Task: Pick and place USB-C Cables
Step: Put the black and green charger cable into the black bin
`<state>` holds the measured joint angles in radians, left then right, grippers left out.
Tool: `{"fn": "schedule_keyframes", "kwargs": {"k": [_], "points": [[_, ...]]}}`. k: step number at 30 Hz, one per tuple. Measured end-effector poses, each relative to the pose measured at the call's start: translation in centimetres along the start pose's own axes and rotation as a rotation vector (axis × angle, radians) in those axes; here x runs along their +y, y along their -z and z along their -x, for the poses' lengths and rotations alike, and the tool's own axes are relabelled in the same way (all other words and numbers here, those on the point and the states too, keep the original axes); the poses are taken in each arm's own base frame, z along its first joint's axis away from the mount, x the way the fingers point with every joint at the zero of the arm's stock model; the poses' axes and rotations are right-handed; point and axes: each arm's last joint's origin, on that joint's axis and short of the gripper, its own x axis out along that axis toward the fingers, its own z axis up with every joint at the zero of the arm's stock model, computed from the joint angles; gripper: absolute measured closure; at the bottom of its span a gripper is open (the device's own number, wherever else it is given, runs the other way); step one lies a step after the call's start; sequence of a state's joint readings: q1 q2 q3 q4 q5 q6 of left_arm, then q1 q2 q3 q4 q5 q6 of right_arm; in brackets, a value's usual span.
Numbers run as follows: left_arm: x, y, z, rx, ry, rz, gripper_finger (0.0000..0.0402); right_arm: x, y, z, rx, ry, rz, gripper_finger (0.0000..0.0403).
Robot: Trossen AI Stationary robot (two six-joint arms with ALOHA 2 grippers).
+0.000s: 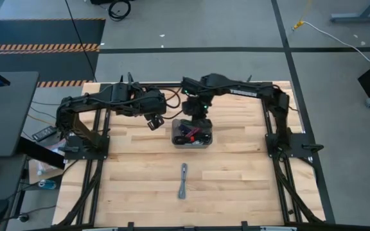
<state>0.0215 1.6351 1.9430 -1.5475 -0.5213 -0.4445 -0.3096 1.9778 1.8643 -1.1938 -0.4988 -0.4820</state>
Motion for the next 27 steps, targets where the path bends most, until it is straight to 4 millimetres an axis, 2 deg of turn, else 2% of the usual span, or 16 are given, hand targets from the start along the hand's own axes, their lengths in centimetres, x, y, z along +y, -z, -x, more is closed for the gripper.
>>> {"fn": "schedule_keyframes", "kwargs": {"k": [2,6,12,18,23,27], "points": [[0.0,0.0,0.0,0.001,0.001,0.012,0.0249,-0.1,-1.0,0.4,-0.013,-0.011,0.027,0.0385],[0.0,0.0,0.0,0.003,0.001,0.014,0.0248,-0.7,-1.6,0.2,0.026,-0.019,0.045,0.0385],[0.0,0.0,0.0,-0.004,0.001,0.02,0.0248,-1.7,-1.0,-2.7,0.135,-0.075,0.023,0.0385],[0.0,0.0,0.0,-0.005,0.002,0.02,0.0249,-2.7,-0.6,-5.2,0.236,-0.047,0.027,0.0385],[0.0,-0.1,0.0,-0.007,0.003,0.022,0.0249,-3.3,-0.4,-5.9,0.279,0.008,0.027,0.0385],[0.0,-0.1,0.0,-0.008,0.004,0.023,0.0248,-3.6,-0.8,-5.9,0.24,0.059,0.016,0.0385]]}}
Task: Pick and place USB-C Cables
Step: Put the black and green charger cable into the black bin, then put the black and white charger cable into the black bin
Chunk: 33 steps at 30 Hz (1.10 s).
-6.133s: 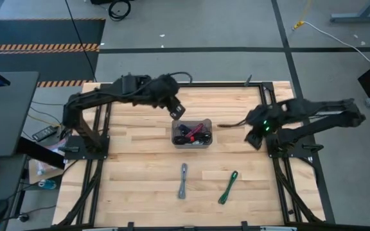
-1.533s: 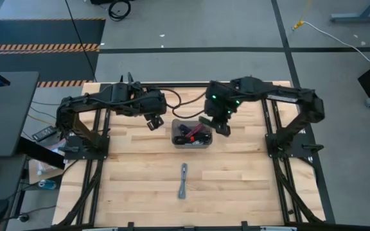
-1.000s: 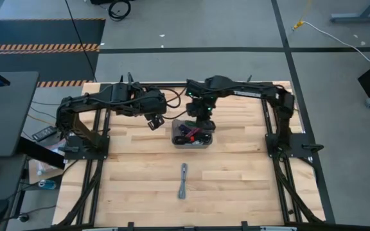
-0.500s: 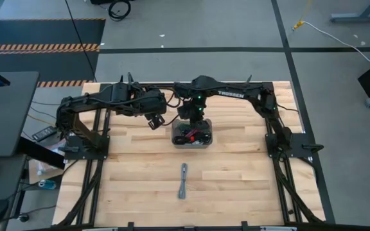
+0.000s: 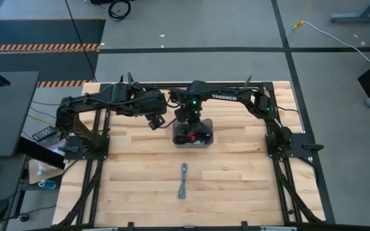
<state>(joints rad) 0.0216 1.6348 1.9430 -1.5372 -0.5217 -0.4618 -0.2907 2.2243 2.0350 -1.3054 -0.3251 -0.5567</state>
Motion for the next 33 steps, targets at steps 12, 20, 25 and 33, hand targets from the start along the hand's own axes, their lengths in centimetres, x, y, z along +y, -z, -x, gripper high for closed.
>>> {"fn": "schedule_keyframes", "kwargs": {"k": [12,20,25,33], "points": [[-0.1,0.0,0.0,0.0,0.001,-0.002,0.0248,0.6,-0.4,0.0,0.017,0.045,-0.062,0.0291],[0.0,0.0,0.0,0.001,0.001,-0.003,0.0248,2.0,-0.9,1.9,0.05,0.108,-0.095,0.0249],[0.0,0.0,0.0,0.001,-0.003,0.01,0.0248,4.2,-0.7,6.7,-0.002,0.135,-0.152,0.0244],[-0.2,0.2,0.1,0.039,0.057,0.149,0.0248,9.2,2.4,15.0,-0.159,0.176,-0.362,0.0244]]}}
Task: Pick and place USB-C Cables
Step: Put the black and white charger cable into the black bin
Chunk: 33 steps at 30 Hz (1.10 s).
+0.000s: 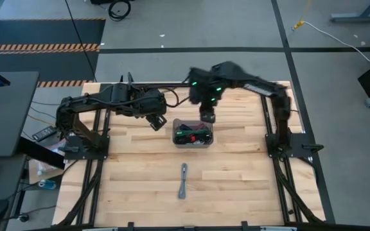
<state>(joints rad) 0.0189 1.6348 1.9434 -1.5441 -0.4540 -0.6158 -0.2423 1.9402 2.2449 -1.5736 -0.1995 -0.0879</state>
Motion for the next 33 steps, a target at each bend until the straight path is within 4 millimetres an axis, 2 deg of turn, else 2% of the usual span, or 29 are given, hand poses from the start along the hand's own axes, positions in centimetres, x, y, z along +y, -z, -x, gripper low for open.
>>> {"fn": "schedule_keyframes", "kwargs": {"k": [8,12,16,20,24,29,33], "points": [[-3.1,1.4,0.2,0.047,0.068,0.115,0.0249,2.4,5.5,9.3,-0.242,0.137,-0.104,0.0244],[-5.8,2.4,-0.4,0.073,0.066,0.182,0.0249,3.7,8.9,13.3,-0.368,0.171,-0.158,0.0245],[-9.1,3.8,-1.5,0.108,0.045,0.206,0.0248,4.8,12.2,16.3,-0.473,0.16,-0.159,0.0245],[-12.4,5.0,-3.5,0.139,0.01,0.187,0.0248,5.3,14.5,18.1,-0.541,0.152,-0.146,0.0245],[-15.0,5.8,-6.2,0.19,-0.015,0.176,0.0248,5.6,16.0,19.2,-0.582,0.149,-0.14,0.0245],[-17.1,6.5,-9.8,0.359,-0.047,0.287,0.0248,5.7,16.8,19.7,-0.599,0.153,-0.106,0.0245],[-18.8,7.7,-11.3,0.445,-0.055,0.338,0.0248,5.7,16.7,19.7,-0.597,0.158,-0.086,0.0245]]}}
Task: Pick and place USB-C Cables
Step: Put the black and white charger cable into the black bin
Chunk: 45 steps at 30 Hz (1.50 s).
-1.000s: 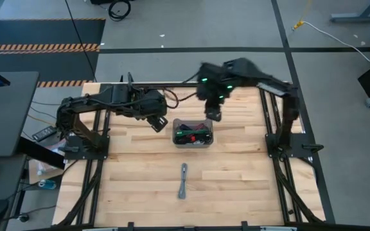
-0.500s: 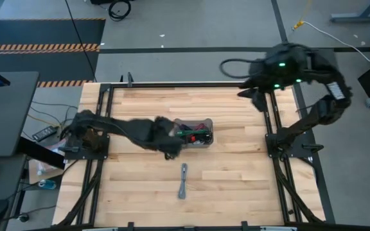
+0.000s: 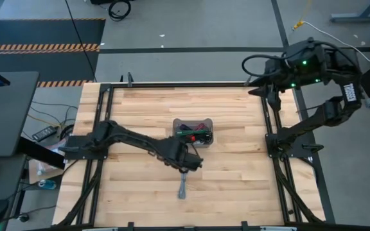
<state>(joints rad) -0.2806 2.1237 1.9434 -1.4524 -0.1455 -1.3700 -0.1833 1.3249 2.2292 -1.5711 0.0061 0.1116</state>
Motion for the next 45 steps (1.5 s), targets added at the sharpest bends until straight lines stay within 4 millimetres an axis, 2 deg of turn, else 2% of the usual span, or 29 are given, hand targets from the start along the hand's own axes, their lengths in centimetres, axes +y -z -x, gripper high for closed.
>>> {"fn": "schedule_keyframes", "kwargs": {"k": [4,7,15,21,26,29,35,45], "points": [[-1.5,1.4,-1.1,0.044,0.045,0.015,0.0248,0.1,-0.1,-0.3,0.009,-0.023,0.01,0.0245],[-2.5,2.2,-1.2,0.031,0.114,0.022,0.0248,0.1,-0.2,-0.6,0.018,-0.024,0.01,0.0245],[-4.4,3.2,-1.6,-0.038,0.243,0.105,0.0248,0.2,-0.9,-2.3,0.059,-0.021,0.044,0.0245],[-5.5,4.8,-3.5,0.025,0.211,0.158,0.0244,0.4,-1.1,-3.0,0.076,-0.082,0.141,0.0245],[-6.8,5.8,-5.6,0.097,0.217,0.262,0.0211,0.4,-1.1,-2.9,0.071,-0.086,0.214,0.0245],[-7.0,5.4,-5.8,0.112,0.234,0.329,0.0184,0.4,-1.0,-2.7,0.066,-0.087,0.254,0.0245],[-7.2,4.0,-6.6,0.105,0.232,0.358,0.0143,0.4,-0.9,-2.3,0.054,-0.088,0.278,0.0245],[-7.7,3.4,-8.7,0.105,0.202,0.365,0.0134,0.3,-0.2,-0.6,0.012,-0.087,0.279,0.0245]]}}
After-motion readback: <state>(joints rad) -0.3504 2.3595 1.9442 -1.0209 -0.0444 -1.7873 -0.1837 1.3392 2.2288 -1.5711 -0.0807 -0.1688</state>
